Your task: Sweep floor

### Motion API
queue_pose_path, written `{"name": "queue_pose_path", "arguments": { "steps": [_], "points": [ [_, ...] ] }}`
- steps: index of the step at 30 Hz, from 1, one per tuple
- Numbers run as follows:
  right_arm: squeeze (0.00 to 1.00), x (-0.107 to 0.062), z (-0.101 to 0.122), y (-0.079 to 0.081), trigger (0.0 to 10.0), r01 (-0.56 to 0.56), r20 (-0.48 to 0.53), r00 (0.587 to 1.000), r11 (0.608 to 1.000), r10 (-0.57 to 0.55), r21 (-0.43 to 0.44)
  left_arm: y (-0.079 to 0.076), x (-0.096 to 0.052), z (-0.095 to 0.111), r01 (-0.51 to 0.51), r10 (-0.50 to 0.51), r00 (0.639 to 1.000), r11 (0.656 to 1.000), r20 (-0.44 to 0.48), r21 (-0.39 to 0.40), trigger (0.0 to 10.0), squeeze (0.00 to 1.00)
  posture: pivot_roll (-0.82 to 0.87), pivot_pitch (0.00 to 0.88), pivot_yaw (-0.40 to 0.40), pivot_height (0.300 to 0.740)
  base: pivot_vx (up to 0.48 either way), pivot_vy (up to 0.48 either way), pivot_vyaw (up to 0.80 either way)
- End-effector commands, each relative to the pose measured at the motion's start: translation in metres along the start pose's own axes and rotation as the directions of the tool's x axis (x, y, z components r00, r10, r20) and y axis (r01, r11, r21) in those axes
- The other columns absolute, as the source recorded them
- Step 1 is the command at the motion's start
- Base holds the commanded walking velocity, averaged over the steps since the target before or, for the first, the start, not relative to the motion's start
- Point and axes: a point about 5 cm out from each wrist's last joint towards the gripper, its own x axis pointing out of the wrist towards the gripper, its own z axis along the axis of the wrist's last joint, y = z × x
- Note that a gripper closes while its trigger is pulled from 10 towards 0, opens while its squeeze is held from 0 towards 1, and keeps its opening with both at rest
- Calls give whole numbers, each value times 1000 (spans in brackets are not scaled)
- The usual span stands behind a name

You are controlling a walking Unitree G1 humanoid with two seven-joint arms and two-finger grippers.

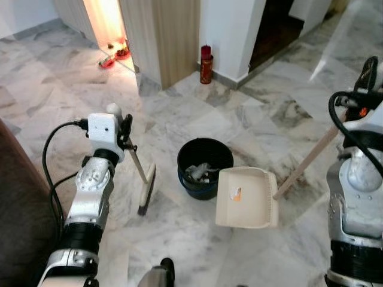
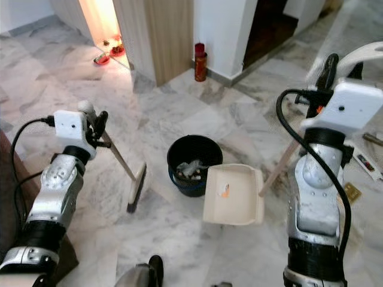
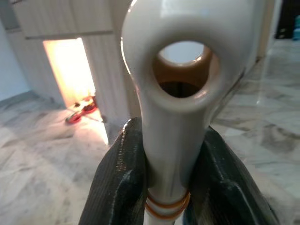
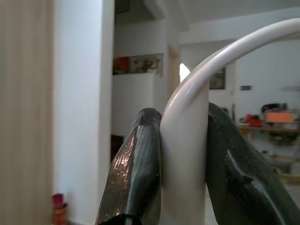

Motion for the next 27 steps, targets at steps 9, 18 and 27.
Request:
{"name": "queue_pose_path", "arguments": {
  "steps": [9,18,27],
  "points": [
    [0,4,13,1,10000,0,60,998,1000,-1,14,2,2,11,0,-1,999,1000,49,17,10000,0,108,130,-7,740,-149,0,0],
    [0,4,13,1,10000,-2,59,998,1000,1,14,2,2,8,10,-11,1000,999,28,44,10000,0,109,128,-7,740,0,0,0],
    [0,4,13,2,10000,-6,61,998,1000,5,16,1,1,7,10,-11,1000,999,25,48,10000,0,108,119,-9,740,0,-402,0]
  ]
}}
